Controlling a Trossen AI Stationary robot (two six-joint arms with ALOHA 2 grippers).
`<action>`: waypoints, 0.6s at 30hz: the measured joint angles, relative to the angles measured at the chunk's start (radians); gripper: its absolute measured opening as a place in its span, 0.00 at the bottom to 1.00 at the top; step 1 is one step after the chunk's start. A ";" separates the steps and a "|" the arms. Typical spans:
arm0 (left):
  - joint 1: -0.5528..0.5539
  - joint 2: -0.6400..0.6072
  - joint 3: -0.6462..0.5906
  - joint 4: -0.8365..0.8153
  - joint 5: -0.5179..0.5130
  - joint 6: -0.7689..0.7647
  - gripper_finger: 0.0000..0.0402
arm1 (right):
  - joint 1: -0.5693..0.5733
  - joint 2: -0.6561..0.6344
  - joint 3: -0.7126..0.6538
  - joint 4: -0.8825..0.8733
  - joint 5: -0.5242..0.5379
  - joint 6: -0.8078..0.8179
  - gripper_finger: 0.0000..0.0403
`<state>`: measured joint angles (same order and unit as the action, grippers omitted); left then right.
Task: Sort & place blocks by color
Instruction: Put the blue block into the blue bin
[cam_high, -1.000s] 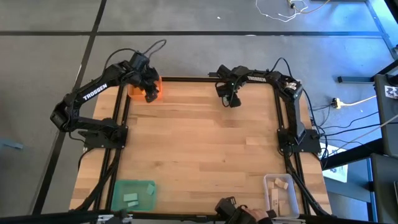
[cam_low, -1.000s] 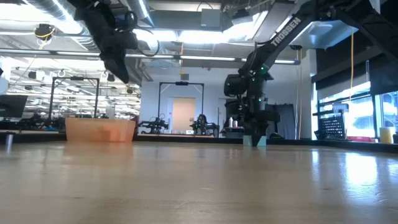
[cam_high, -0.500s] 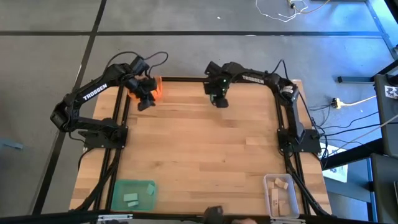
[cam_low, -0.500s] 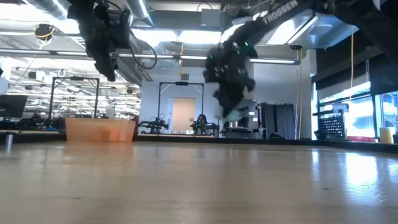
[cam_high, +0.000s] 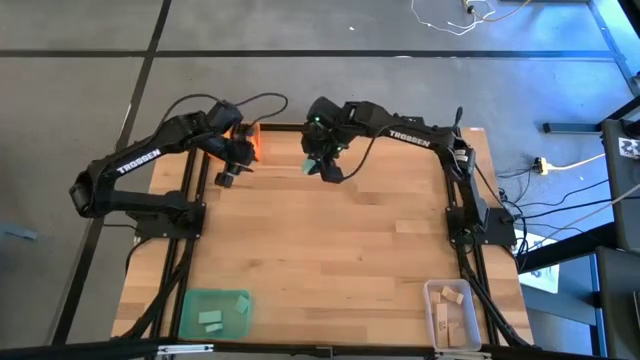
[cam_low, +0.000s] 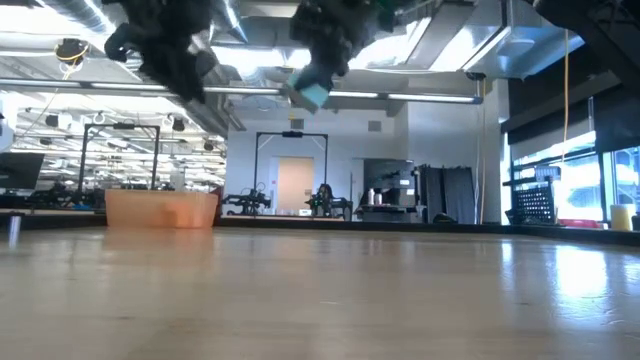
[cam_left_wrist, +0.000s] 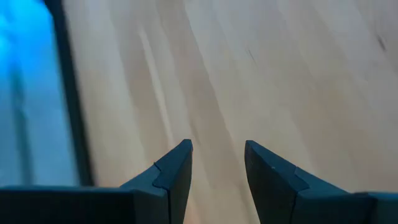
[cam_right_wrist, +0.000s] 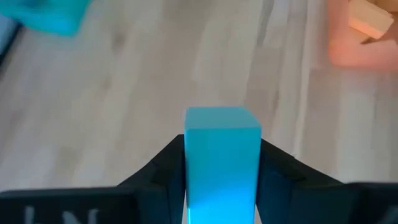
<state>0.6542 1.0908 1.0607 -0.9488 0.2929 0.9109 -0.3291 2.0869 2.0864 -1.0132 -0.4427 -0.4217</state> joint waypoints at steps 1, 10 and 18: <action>-0.021 -0.012 0.000 0.029 -0.008 0.014 0.34 | 0.002 0.000 0.012 0.000 -0.016 0.026 0.33; -0.192 -0.067 0.000 0.289 -0.125 0.015 0.34 | 0.014 0.000 0.029 -0.001 -0.082 0.105 0.33; -0.258 -0.051 0.000 0.333 -0.392 0.015 0.34 | 0.014 0.000 0.029 -0.002 -0.082 0.104 0.33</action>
<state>0.3965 1.0398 1.0607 -0.6154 -0.0994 0.9263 -0.3152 2.0869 2.1159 -1.0153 -0.5247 -0.3176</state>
